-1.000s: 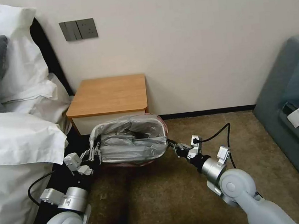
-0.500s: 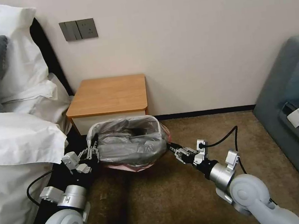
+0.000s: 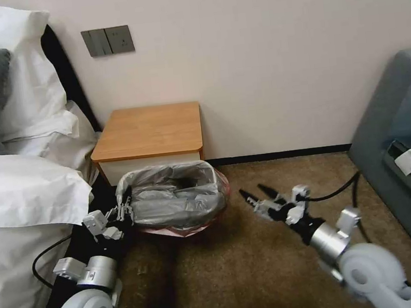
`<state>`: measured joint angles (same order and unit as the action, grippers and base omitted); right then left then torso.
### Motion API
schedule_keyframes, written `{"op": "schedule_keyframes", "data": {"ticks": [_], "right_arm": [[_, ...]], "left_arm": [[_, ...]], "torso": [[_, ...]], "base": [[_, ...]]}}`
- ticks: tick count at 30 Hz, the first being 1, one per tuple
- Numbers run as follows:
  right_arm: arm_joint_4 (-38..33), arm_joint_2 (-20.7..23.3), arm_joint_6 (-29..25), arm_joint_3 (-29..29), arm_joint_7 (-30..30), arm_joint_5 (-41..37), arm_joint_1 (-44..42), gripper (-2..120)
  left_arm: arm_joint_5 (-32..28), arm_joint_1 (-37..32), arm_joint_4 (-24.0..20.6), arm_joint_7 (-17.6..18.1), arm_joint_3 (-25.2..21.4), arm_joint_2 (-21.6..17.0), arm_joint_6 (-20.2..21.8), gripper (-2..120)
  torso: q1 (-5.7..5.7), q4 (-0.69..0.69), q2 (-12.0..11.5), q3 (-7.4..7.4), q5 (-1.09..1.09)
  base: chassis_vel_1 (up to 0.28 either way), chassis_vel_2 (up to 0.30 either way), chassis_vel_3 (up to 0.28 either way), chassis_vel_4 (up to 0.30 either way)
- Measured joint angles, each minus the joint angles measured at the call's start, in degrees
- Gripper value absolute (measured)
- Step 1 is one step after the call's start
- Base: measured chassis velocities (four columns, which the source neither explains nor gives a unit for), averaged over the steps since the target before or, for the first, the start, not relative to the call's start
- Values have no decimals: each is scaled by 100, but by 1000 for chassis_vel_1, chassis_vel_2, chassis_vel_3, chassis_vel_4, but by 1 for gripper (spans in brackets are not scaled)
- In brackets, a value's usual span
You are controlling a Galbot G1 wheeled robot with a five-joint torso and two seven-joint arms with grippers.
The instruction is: Pick up the garbage bag from the table and place it over the trash can.
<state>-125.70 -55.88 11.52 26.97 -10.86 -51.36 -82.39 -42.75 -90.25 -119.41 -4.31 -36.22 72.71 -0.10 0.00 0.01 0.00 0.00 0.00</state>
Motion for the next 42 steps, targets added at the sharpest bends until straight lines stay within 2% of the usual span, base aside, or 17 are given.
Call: {"op": "schedule_keyframes", "data": {"ticks": [4, 5, 8, 9, 11, 13, 16, 17, 19, 21, 25, 26, 29, 30, 33, 39, 42], "right_arm": [[-308, 481, 1, -15, 33, 291, 299, 100], [-308, 481, 1, -15, 33, 291, 299, 100], [-514, 932, 107, -244, -36, 675, 570, 90], [-514, 932, 107, -244, -36, 675, 570, 90], [-567, 1199, 207, -414, -196, 781, 812, 78], [-559, 1291, 246, -495, -293, 802, 941, 75], [-359, 1495, 360, -994, -577, 987, 1554, 60], [-359, 1495, 360, -994, -577, 987, 1554, 60], [-220, 1551, 410, -1500, -663, 1108, 2054, 49], [-167, 1554, 429, -1693, -684, 1151, 2240, 46], [48, 1480, 574, -2722, -766, 1359, 3173, 27], [48, 1480, 574, -2722, -766, 1359, 3173, 27], [162, 1369, 724, -3333, -767, 1509, 3673, 12], [162, 1369, 724, -3333, -767, 1509, 3673, 12], [284, 1280, 866, -3879, -755, 1614, 4164, 0], [579, 1061, 1023, -4752, -772, 1793, 4997, 0], [687, 938, 1093, -5012, -782, 1897, 5246, 0]], "left_arm": [[352, -47, -47, 158, 130, -80, 113, 8], [352, -47, -47, 158, 130, -80, 113, 8], [594, -58, -96, 341, 265, -127, 216, 8], [594, -58, -96, 341, 265, -127, 216, 8], [710, -62, -114, 449, 381, -145, 273, 8], [739, -62, -114, 475, 431, -148, 282, 8], [821, -65, -127, 521, 543, -147, 300, 8], [821, -65, -127, 521, 543, -147, 300, 8], [862, -66, -131, 530, 594, -147, 314, 8], [877, -62, -131, 533, 609, -145, 317, 8], [964, -45, -136, 557, 653, -119, 346, 8], [964, -45, -136, 557, 653, -119, 346, 8], [1101, -61, -184, 604, 673, -125, 362, 8], [1101, -61, -184, 604, 673, -125, 362, 8], [1307, -86, -213, 608, 678, -140, 363, 8], [1410, -82, -222, 608, 680, -161, 346, 8], [1463, -65, -222, 601, 680, -187, 331, 8]], "torso": [[0, -1, 0, 0, 0], [0, -1, 0, 0, 0], [0, -1, 0, 0, -1], [0, -1, 0, 0, -1], [0, -1, 0, 0, -1], [0, 0, 0, 0, 0], [0, 0, 0, -1, -1], [0, 0, 0, -1, -1], [0, -1, 0, -1, 0], [0, 0, 0, -1, -1], [0, -1, 0, -1, 0], [0, -1, 0, -1, 0], [0, -1, 0, -1, 0], [0, -1, 0, -1, 0], [0, -1, 0, -1, 0], [0, 0, 0, -1, 0], [0, -1, 0, -1, 1]], "base": [[0, 0, 0, 0], [0, 0, 0, 0], [0, 0, 0, 0], [0, 0, 0, 0], [0, 0, 0, 0], [0, 0, 0, 0], [0, 0, 0, 0], [0, 0, 0, 0], [0, 0, 0, 0], [0, 0, 0, 0], [0, 0, 0, 0], [0, 0, 0, 0], [0, 0, 0, 0], [0, 0, 0, 0], [0, 0, 0, 0], [0, 0, 0, 0], [0, 0, 0, 0]]}}
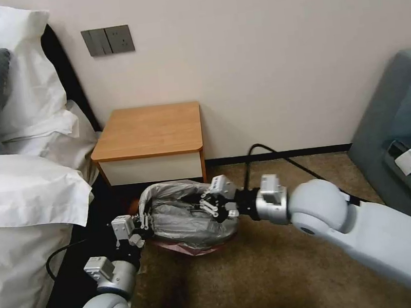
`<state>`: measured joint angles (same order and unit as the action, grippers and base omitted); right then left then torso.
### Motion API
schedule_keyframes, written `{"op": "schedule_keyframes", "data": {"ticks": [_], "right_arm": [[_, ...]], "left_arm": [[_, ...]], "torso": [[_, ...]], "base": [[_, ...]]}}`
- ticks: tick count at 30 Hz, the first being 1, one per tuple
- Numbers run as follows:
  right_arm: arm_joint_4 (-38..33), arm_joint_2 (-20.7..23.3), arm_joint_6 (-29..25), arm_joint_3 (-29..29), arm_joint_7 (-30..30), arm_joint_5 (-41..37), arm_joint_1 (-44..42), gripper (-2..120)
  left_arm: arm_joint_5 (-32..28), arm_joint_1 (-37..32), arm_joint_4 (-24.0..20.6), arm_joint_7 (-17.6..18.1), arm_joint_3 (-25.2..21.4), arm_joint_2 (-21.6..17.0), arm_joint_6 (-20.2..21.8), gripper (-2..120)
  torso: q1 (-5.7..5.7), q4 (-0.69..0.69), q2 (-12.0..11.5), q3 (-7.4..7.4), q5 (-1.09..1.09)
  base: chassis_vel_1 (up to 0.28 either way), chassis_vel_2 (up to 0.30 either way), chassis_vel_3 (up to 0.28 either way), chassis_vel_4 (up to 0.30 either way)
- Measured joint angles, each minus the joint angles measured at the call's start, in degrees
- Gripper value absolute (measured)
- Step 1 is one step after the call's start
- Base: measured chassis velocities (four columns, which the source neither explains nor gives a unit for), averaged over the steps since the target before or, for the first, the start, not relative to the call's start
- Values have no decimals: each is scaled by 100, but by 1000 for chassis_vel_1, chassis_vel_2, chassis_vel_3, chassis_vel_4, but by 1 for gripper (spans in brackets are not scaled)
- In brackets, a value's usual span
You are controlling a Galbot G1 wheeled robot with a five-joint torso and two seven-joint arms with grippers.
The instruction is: Pick up the garbage bag from the table and place it over the trash can.
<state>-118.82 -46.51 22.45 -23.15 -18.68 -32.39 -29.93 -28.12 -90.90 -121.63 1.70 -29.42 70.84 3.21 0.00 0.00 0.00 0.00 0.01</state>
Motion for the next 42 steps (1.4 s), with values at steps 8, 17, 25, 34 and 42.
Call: {"op": "schedule_keyframes", "data": {"ticks": [8, 17, 25, 34, 42], "right_arm": [[348, -416, 339, -487, 28, 343, 512, 0], [834, -709, 451, -796, 71, 649, 830, 0], [1104, -855, 548, -927, 438, 680, 821, 0], [1244, -983, 893, -1138, 680, 845, 843, 0], [1357, -1159, 1141, -1325, 830, 938, 983, 0]], "left_arm": [[133, 73, 0, -21, -3, -9, -90, 8], [339, 55, -32, -80, -47, 13, -234, 8], [358, 40, -69, -92, -63, 30, -278, 8], [405, 61, -129, -166, -21, 32, -293, 8], [477, 85, -129, -259, 0, 34, -303, 8]], "torso": [[0, 0, 0, 0, 0], [0, 0, 0, 0, -1], [0, 0, 0, 0, -1], [0, 1, 0, 0, -1], [0, 0, 0, 0, -1]], "base": [[0, 0, 0, 0], [0, 0, 0, 0], [0, 0, 0, 0], [0, 0, 0, 0], [0, 0, 0, 0]]}}
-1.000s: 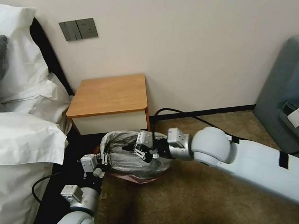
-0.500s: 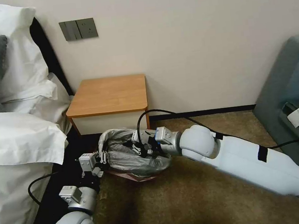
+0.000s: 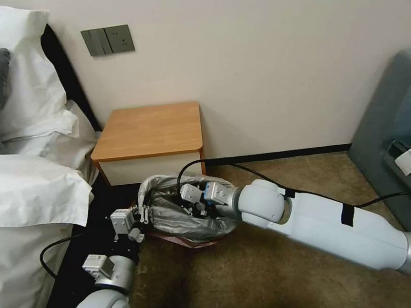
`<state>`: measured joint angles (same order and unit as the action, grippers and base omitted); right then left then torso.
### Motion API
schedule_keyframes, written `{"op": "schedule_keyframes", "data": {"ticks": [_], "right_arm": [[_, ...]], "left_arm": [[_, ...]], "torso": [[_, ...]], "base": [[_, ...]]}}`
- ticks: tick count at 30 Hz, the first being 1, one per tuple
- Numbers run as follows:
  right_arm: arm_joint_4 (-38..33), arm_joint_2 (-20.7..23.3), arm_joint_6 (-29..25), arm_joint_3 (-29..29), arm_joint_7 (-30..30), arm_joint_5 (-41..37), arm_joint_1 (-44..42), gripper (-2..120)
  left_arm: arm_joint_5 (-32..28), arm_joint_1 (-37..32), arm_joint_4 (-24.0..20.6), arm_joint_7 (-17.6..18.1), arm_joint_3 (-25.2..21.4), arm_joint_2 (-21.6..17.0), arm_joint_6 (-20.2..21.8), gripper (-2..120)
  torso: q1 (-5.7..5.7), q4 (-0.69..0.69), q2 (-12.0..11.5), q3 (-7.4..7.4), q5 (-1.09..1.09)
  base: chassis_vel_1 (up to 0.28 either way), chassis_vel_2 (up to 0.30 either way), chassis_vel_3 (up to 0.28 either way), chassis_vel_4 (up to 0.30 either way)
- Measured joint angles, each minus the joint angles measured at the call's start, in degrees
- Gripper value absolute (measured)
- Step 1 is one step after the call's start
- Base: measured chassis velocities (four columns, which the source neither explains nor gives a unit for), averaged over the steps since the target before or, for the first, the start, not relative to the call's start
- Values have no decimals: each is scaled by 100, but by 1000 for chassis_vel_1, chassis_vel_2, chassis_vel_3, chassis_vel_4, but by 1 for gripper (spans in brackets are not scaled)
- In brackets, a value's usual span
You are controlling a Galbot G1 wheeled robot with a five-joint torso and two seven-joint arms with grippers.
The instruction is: Pick up the garbage bag from the table and place it over the trash can.
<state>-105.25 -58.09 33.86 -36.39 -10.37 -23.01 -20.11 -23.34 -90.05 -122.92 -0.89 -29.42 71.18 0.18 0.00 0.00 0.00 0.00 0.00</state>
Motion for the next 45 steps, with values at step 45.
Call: {"op": "schedule_keyframes", "data": {"ticks": [45], "right_arm": [[639, -375, 811, -508, 942, 16, 128, 0]], "left_arm": [[609, -51, 23, -576, 120, 152, -534, 8]], "torso": [[0, 0, 0, 0, 0]], "base": [[0, 0, 0, 0]]}}
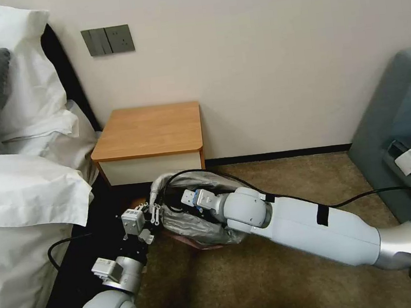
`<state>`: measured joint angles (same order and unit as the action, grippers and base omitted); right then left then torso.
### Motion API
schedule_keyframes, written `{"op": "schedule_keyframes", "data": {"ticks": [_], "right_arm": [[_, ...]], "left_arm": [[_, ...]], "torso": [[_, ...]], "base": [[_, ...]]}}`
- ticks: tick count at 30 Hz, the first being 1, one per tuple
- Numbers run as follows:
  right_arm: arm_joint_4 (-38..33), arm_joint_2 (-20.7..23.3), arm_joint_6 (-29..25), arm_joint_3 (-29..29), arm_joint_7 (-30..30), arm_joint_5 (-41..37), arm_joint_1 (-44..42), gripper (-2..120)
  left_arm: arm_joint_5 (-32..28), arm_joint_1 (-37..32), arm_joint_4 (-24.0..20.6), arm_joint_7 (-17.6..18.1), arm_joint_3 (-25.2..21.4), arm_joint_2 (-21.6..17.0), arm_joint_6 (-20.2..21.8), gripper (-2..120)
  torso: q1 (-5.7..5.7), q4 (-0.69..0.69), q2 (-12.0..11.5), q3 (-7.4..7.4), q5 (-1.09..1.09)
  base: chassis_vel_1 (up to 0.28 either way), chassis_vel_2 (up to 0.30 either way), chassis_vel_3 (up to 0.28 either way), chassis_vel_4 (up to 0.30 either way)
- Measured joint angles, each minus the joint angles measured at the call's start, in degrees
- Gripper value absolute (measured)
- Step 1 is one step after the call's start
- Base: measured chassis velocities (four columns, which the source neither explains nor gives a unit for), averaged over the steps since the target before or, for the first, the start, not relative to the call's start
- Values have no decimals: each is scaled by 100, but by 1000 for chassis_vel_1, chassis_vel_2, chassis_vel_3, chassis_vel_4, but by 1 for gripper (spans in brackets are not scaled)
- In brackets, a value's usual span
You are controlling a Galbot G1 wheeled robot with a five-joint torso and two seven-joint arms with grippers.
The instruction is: Pick up the garbage bag from the table and place it over the trash can.
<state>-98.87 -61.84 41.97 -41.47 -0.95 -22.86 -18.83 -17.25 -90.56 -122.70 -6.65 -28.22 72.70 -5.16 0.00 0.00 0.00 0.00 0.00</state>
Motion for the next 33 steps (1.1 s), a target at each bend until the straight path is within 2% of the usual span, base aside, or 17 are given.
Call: {"op": "schedule_keyframes", "data": {"ticks": [24, 33], "right_arm": [[236, -130, -9, 113, 460, -292, -244, 0], [-91, -25, -12, 205, 592, -582, -324, 0]], "left_arm": [[42, -172, -73, -57, 55, 166, -98, 8], [-32, -168, 10, 20, 27, 223, -56, 8]], "torso": [[0, 0, 0, 0, 0], [0, 0, 0, 0, 0]], "base": [[0, 0, 0, 0], [0, 0, 0, 0]]}}
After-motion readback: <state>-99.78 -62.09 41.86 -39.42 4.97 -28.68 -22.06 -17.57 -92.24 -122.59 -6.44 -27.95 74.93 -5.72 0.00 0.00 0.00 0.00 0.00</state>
